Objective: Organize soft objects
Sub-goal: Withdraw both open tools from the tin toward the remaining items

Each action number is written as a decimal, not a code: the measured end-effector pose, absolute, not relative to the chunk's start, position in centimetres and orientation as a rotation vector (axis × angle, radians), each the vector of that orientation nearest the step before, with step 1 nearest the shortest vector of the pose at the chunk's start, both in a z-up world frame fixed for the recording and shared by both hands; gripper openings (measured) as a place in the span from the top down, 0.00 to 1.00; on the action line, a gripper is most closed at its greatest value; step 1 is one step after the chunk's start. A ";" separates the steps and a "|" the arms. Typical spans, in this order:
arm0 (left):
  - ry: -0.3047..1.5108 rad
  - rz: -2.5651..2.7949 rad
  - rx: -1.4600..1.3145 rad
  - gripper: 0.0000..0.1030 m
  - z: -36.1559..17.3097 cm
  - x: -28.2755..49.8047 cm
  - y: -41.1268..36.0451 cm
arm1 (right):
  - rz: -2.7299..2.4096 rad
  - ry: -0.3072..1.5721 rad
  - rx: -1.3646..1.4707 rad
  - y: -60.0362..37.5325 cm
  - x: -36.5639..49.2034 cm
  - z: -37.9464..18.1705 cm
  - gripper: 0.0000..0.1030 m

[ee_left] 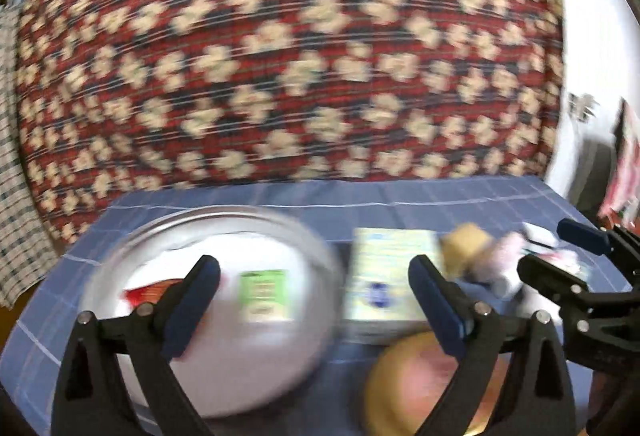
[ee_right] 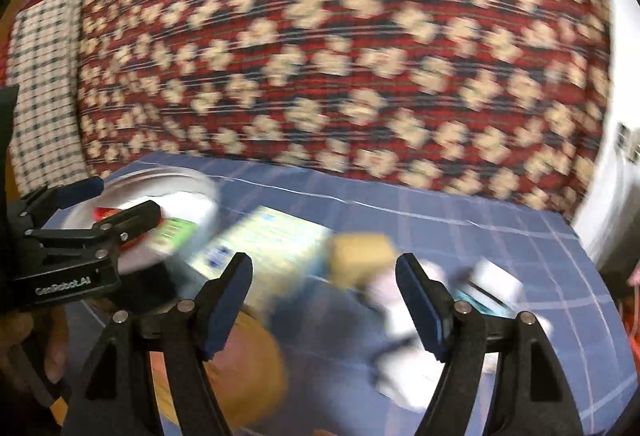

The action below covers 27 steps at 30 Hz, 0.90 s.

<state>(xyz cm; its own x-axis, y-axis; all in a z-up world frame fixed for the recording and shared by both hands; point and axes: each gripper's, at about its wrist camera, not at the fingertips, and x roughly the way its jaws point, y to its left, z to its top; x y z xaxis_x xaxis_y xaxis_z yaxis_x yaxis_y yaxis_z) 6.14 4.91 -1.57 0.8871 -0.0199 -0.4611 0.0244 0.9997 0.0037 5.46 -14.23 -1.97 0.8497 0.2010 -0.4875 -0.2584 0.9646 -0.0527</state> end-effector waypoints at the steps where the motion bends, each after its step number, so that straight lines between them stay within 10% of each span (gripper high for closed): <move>1: 0.484 -0.047 0.019 0.06 -1.7 6.2 3.5 | 0.217 0.499 -0.106 -15.5 5.1 -2.2 0.26; 21: 0.655 -0.359 0.220 0.10 -7.3 8.2 -16.5 | -0.052 0.575 0.018 -33.8 4.3 -6.4 0.26; 27: 0.772 -0.408 0.214 0.48 -9.3 10.1 -17.6 | -0.010 0.584 0.001 -35.4 5.2 -6.7 0.26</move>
<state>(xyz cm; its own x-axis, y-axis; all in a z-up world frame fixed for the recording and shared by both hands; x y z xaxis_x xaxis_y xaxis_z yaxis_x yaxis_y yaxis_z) 10.09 -17.57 -9.35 0.6439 -0.2778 -0.7129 0.4320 0.9010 0.0392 5.20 -35.41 -6.70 0.8340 -0.0089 -0.5517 0.0092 1.0000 -0.0022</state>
